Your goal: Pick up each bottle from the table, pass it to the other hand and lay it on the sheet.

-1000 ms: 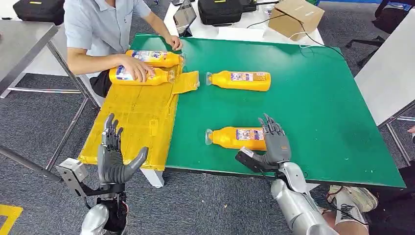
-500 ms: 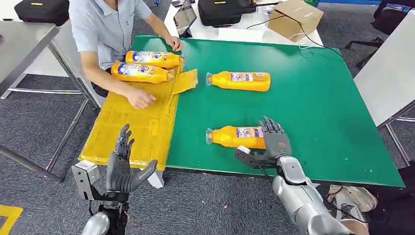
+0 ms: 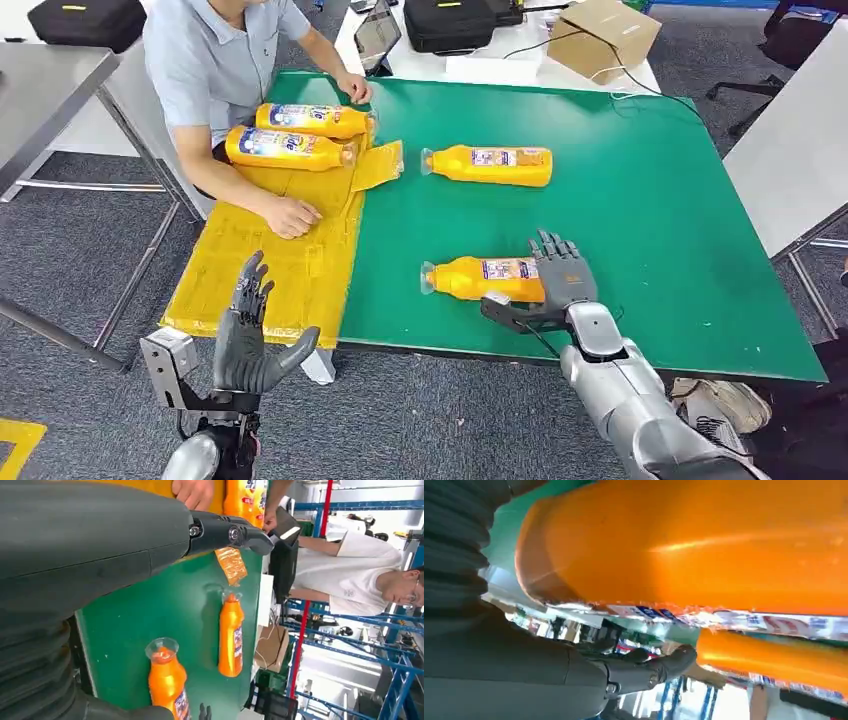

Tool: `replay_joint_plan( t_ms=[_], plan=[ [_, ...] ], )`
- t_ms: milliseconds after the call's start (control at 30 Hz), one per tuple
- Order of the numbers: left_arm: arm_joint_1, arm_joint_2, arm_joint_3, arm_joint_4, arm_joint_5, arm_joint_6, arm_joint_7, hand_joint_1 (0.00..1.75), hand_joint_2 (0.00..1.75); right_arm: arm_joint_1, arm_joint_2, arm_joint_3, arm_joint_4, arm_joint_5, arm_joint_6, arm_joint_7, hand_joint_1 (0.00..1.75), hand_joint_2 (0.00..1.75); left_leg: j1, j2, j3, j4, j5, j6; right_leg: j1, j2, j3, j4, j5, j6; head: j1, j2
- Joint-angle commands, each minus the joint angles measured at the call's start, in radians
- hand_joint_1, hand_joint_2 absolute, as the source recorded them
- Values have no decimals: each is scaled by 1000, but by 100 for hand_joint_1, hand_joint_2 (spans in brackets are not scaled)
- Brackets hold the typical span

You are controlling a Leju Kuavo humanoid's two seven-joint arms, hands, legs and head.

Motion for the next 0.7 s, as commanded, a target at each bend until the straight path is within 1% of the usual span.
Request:
replay_joint_plan(
  t_ms=[33, 67, 100, 167, 200, 267, 333, 433, 500, 533, 567, 600, 633, 667, 700],
  plan=[
    [-38, 29, 2, 57, 20, -26, 23, 0, 175, -129, 10, 48, 211, -12, 276, 30, 138, 175, 0, 0, 1, 0, 0, -1, 0, -1, 1, 0, 0, -1, 0, 0],
    [-45, 30, 0, 70, 21, -30, 21, 0, 175, -133, 5, 45, 218, -19, 307, 32, 148, 175, 0, 0, 3, 0, -1, -1, 1, -1, 2, 0, -1, -2, 0, 0],
    [-48, 29, 0, 74, 21, -30, 21, 0, 175, -132, 2, 45, 219, -20, 304, 30, 148, 175, 0, 0, 2, 0, 0, -1, 0, -1, 2, 0, -1, -2, 0, 0],
    [-58, 34, -4, 89, 25, -38, 16, 0, 175, -141, -2, 48, 235, -27, 338, 19, 171, 175, 0, 0, 4, -1, 0, -1, 1, -2, 4, -1, -1, -2, 0, 0],
    [-65, 36, -6, 98, 26, -39, 15, 0, 175, -143, -5, 40, 238, -38, 344, 13, 175, 175, 0, -1, 5, -2, 0, -1, 1, -3, 5, -2, -1, -2, 0, 0],
    [-72, 39, -9, 107, 27, -40, 14, 0, 175, -146, -7, 39, 241, -46, 342, 2, 175, 175, 0, -3, 6, -1, 0, -1, 1, -5, 6, -2, -1, -2, 0, 0],
    [-76, 41, -9, 114, 28, -40, 13, 0, 175, -147, -9, 39, 242, -50, 346, -11, 175, 175, 1, -2, 5, -1, 0, -1, 1, -3, 5, -2, -1, -2, 0, 0],
    [-80, 45, -9, 123, 37, -42, 6, 0, 175, -141, -13, 21, 235, -84, 339, -62, 175, 175, 0, -2, 6, -1, 0, -1, 1, -3, 6, -2, -1, -2, 0, 0],
    [-80, 46, -11, 121, 40, -42, -3, 0, 175, -110, -16, -41, 203, -173, 277, -202, 175, 175, 1, -4, 7, -2, 0, -1, 1, -5, 8, -3, -1, -2, 0, 0],
    [-80, 45, -11, 121, 40, -42, -3, 0, 175, -108, -17, -41, 204, -174, 276, -205, 175, 175, 1, -4, 7, -2, 0, -1, 1, -4, 7, -2, -1, -2, 0, 0],
    [-82, 40, -10, 122, 42, -33, -14, 0, 175, -91, -12, -95, 187, -247, 266, -280, 175, 175, 1, -5, 8, -2, 0, -1, 1, -6, 9, -3, -1, -2, 0, 0],
    [-85, 30, -11, 123, 42, -11, -29, 0, 175, -65, -3, -155, 156, -339, 258, -381, 175, 175, 1, -3, 8, -2, 0, -1, 1, -4, 9, -3, -1, -2, 0, 0],
    [-85, 27, -14, 123, 40, -8, -31, 0, 175, -60, -4, -155, 155, -342, 257, -385, 175, 175, 1, -3, 7, -2, 0, -1, 1, -4, 7, -2, -1, -2, 0, 0],
    [-79, 17, -17, 115, 16, 42, -51, 0, 175, -26, 9, -191, 105, -410, 222, -454, 175, 175, 1, -3, 7, -2, 0, -1, 1, -4, 8, -2, -1, -2, 0, 0],
    [-68, 9, -31, 103, -38, 103, -75, 0, 175, 7, 28, -203, 50, -461, 191, -498, 175, 175, 1, -2, 7, -1, -1, -1, 1, -3, 7, -2, -1, -2, 0, 0]
  ],
)
